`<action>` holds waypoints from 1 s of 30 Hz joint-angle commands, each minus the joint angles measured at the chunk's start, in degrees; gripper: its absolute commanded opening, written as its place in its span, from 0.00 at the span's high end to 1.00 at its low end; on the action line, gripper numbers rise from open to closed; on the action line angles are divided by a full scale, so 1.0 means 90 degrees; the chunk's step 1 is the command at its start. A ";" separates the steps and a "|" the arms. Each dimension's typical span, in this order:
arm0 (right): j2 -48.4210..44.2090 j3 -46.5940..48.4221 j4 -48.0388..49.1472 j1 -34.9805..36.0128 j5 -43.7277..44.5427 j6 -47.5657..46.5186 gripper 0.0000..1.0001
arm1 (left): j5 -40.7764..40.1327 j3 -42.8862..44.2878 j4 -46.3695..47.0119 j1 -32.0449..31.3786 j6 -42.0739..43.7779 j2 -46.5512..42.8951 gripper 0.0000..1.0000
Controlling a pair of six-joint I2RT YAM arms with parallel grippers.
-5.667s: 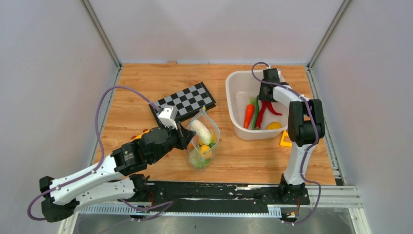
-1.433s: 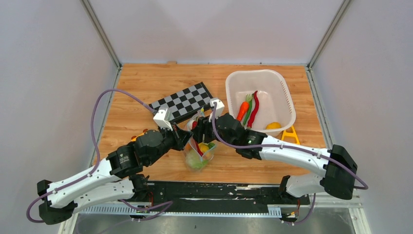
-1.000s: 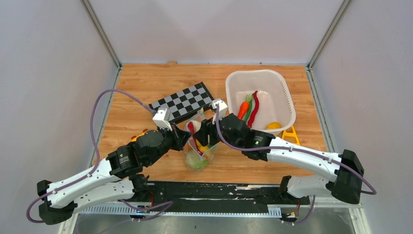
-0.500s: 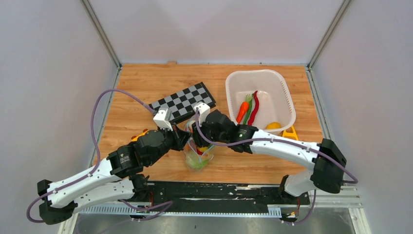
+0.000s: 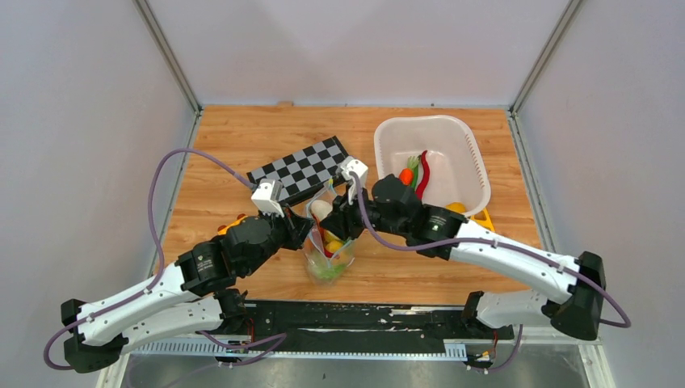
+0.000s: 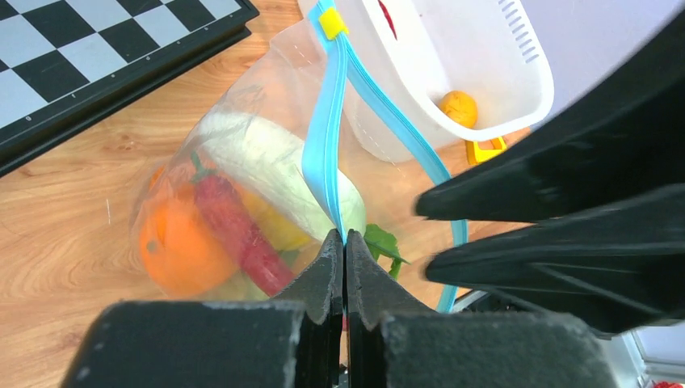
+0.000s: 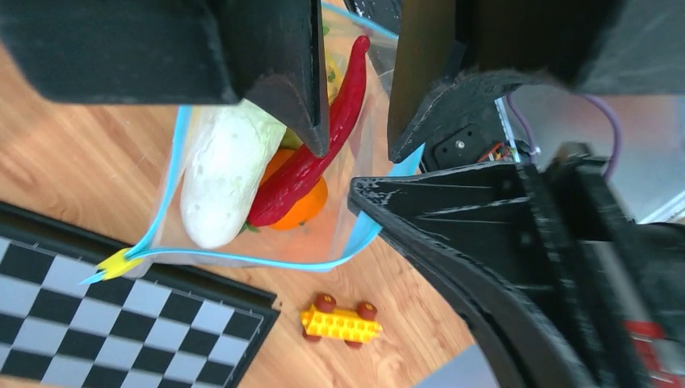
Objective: Place the food in the zip-top bag and seal the zipper
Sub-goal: Place the fake vegetable in the zipper food storage bag, then adjust the fake vegetable in the bin.
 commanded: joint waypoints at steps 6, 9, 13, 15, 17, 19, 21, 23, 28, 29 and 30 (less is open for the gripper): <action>-0.1299 -0.0204 -0.0200 -0.0028 0.1456 -0.0651 0.62 | -0.0173 0.0140 0.0125 -0.0021 -0.0082 -0.0018 1.00; -0.1701 -0.0225 -0.0264 -0.0207 0.2342 -0.0806 0.58 | -0.0148 0.0140 0.0154 -0.0026 -0.0052 0.0007 1.00; -0.1888 -0.0268 -0.0450 -0.1310 0.2787 -0.0721 0.54 | -0.0140 0.0129 0.0176 -0.0027 -0.0025 0.0032 1.00; -0.1792 -0.0350 -0.0566 -0.2239 0.2449 -0.0515 0.51 | -0.0138 0.0137 0.0182 -0.0026 0.0017 0.0031 1.00; -0.1613 -0.0443 -0.0702 -0.3143 0.2006 -0.0274 0.50 | -0.0123 0.0131 0.0190 -0.0024 0.0071 0.0026 1.00; -0.1331 -0.0467 -0.0794 -0.4067 0.1430 -0.0139 0.48 | -0.0122 0.0125 0.0196 -0.0027 0.0097 0.0020 1.00; -0.0947 -0.0444 -0.0899 -0.4641 0.0992 -0.0094 0.47 | -0.0102 0.0106 0.0223 -0.0022 0.0139 0.0030 1.00; -0.0432 -0.0330 -0.1136 -0.4989 0.0653 -0.0215 0.46 | -0.0098 0.0100 0.0249 -0.0021 0.0176 0.0043 1.00; 0.0741 0.0106 -0.1527 -0.5312 0.0984 -0.0578 0.43 | -0.0193 0.0086 0.0317 -0.0023 0.0365 0.0037 1.00; 0.0958 0.0186 -0.1466 -0.5388 0.0917 -0.0661 0.43 | -0.0227 0.0080 0.0343 -0.0029 0.0406 0.0043 1.00; 0.1203 0.0290 -0.1405 -0.5459 0.0922 -0.0667 0.44 | -0.0250 0.0080 0.0356 -0.0027 0.0445 0.0045 1.00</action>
